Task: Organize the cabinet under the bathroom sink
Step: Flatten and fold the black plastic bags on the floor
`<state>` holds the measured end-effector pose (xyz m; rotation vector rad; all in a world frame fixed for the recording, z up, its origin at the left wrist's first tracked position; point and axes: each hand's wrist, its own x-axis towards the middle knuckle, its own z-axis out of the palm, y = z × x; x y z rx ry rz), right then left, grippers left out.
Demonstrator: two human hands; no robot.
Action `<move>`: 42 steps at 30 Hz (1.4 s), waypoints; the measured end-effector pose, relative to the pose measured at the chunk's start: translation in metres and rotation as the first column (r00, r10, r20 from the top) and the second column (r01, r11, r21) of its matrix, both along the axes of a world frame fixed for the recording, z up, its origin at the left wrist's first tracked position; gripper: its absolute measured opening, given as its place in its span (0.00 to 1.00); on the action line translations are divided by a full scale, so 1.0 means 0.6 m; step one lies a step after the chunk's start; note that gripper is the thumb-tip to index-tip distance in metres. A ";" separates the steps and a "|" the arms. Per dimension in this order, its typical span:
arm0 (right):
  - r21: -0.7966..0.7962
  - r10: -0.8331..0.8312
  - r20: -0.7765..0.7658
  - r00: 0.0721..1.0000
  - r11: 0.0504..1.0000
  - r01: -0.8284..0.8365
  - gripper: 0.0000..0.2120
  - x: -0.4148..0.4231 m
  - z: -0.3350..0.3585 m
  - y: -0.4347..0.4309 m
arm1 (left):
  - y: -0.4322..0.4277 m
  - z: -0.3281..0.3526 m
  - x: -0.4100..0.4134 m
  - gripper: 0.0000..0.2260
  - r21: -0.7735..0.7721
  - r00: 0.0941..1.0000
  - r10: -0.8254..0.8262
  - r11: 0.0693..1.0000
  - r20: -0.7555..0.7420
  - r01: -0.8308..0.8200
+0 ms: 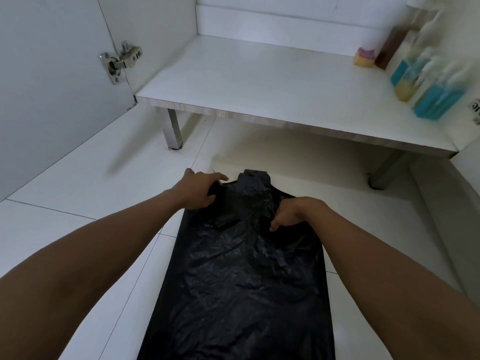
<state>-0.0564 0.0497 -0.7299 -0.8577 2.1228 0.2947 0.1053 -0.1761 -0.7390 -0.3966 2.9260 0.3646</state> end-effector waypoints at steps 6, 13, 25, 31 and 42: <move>-0.011 0.007 -0.002 1.000 1.000 -0.007 0.38 0.002 -0.002 0.005 | 0.013 -0.029 0.047 0.32 -0.261 0.937 -0.342 0.913 -0.073 0.313; -0.112 -0.002 -0.015 1.000 0.994 0.000 0.33 0.015 -0.014 0.040 | 0.010 -0.072 0.093 0.35 -0.269 0.911 -0.393 0.897 -0.128 0.350; -0.689 -0.403 -0.066 0.913 0.680 0.251 0.14 0.004 -0.029 0.095 | 0.017 -0.037 -0.009 0.23 -0.010 0.940 0.307 0.950 -0.151 -0.312; -0.486 -0.343 -0.164 0.925 0.844 0.227 0.25 -0.070 -0.037 0.094 | 0.005 -0.039 -0.051 0.26 -0.055 0.925 0.309 0.951 0.220 -0.304; -0.309 -0.263 -0.269 0.926 0.935 0.176 0.10 -0.080 -0.043 0.063 | -0.007 -0.025 -0.061 0.06 -0.018 0.925 0.304 0.951 0.228 -0.308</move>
